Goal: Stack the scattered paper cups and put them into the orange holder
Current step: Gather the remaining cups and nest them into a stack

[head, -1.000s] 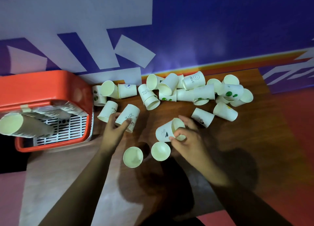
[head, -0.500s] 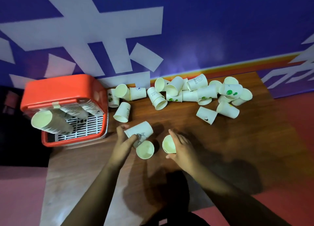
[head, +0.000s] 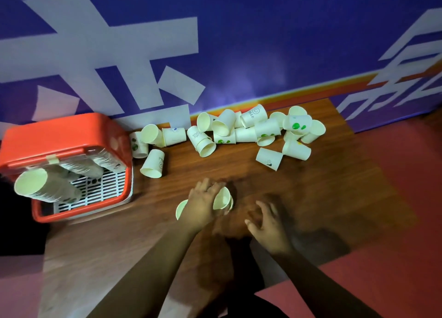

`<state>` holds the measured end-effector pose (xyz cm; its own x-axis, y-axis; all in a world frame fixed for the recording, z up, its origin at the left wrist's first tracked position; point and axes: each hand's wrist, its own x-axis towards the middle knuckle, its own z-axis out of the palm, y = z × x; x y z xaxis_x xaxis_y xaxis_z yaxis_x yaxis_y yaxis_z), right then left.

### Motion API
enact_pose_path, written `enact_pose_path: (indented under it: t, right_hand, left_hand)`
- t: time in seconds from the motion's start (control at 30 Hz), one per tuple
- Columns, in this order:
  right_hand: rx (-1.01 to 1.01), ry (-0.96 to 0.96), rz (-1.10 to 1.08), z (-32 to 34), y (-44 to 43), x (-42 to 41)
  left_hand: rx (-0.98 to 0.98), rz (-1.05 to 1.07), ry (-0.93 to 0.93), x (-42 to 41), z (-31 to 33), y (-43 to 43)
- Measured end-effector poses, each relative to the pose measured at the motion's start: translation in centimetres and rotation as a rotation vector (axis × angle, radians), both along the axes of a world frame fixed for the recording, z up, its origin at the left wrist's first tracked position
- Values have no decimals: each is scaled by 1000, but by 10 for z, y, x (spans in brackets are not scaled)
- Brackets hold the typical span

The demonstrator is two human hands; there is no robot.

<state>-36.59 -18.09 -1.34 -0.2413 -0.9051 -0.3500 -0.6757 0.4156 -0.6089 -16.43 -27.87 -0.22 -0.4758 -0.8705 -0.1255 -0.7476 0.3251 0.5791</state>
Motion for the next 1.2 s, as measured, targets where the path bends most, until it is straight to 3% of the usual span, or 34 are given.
enact_pose_path:
  t: [0.1, 0.17, 0.37, 0.5, 0.63, 0.8, 1.0, 1.1, 1.2]
  right_hand:
    - [18, -23, -34, -5, -1, -2]
    - [-20, -3, -51, -6, -6, -6]
    - [43, 100, -176, -2, -67, -40]
    - [50, 73, -356, -5, -108, -58]
    - [48, 74, -456, -13, -137, -71]
    - [95, 67, -519, -31, -160, -78]
    - [110, 77, -552, -50, -171, -89]
    - [85, 111, -480, -58, -170, -95]
    - [43, -12, -488, -57, -167, -97]
  left_hand:
    - [39, -109, -196, -1, -16, 3]
    - [70, -119, -199, 7, -20, 4]
    - [105, 191, -226, 58, -27, 17]
    - [220, 248, -274, 75, -36, 26]
    - [232, 303, -139, 71, -48, 27]
    - [94, 363, 8, 67, -41, 21]
    - [49, 633, 399, 58, 11, 4]
    - [78, 493, 462, 44, 32, 5]
    - [154, 356, 476, 32, 40, 10]
